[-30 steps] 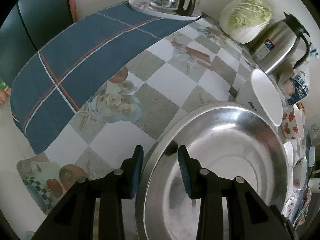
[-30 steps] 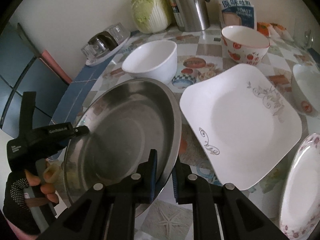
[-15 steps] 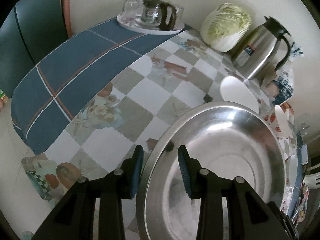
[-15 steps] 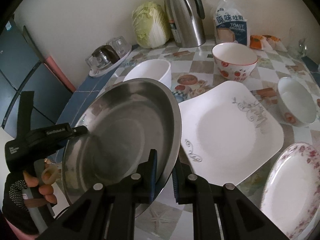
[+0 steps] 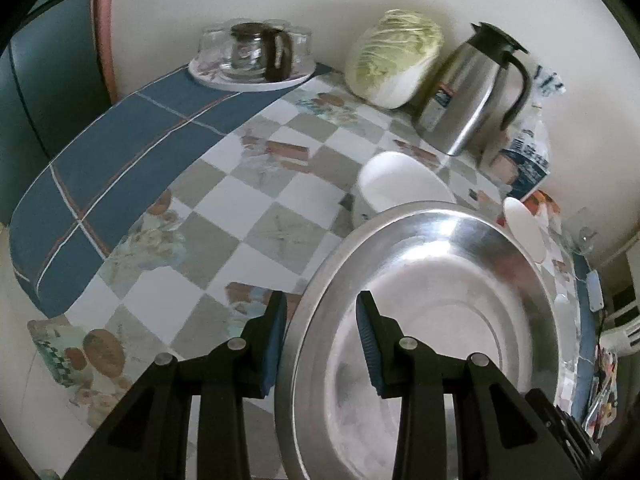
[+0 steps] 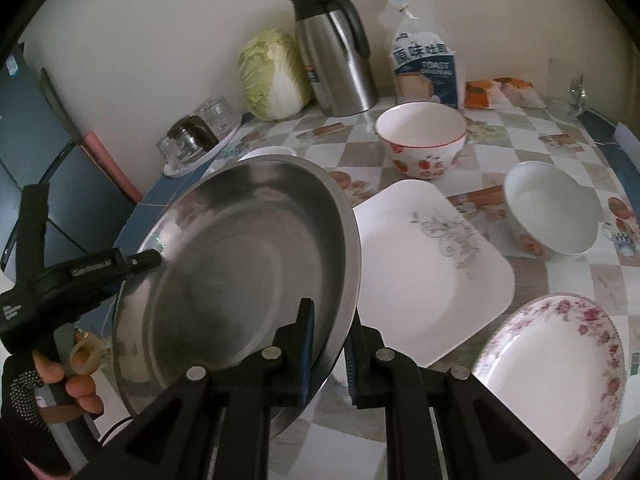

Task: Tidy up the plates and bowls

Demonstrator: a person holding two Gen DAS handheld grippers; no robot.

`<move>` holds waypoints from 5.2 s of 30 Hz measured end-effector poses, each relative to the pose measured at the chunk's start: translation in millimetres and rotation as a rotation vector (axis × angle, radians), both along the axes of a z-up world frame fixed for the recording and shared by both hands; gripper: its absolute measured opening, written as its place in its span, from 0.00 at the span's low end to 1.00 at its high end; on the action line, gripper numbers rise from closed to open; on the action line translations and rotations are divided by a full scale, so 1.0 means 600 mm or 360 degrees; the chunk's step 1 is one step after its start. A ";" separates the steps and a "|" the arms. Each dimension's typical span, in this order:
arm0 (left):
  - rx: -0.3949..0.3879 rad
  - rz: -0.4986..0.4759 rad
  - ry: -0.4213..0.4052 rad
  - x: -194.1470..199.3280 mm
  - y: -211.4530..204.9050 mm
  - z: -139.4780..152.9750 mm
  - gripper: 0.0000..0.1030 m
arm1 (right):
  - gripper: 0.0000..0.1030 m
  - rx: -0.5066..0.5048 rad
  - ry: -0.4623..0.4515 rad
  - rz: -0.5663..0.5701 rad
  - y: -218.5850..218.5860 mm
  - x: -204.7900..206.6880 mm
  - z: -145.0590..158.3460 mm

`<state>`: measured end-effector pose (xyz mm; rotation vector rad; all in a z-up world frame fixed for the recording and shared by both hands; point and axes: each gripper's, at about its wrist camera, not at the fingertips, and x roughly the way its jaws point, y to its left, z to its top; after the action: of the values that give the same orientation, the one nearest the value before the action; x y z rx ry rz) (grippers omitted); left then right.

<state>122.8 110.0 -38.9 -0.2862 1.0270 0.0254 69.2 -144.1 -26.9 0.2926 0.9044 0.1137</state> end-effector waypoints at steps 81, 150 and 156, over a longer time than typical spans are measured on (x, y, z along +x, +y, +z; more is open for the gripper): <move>0.0028 -0.0418 -0.0013 0.066 -0.190 -0.071 0.36 | 0.15 -0.0096 0.0067 -0.0346 -0.163 0.027 -0.078; 0.0239 -0.0473 -0.0021 0.049 -0.211 -0.053 0.91 | 0.86 -0.0106 -0.0027 -0.0320 -0.152 0.016 -0.060; 0.0264 -0.0476 -0.0060 0.040 -0.212 -0.041 0.92 | 1.00 -0.0123 -0.0054 -0.0327 -0.149 0.010 -0.051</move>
<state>146.7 -17.3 -63.7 0.0192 1.0150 -0.1640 75.0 -233.3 -57.6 0.3092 0.8384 -0.1053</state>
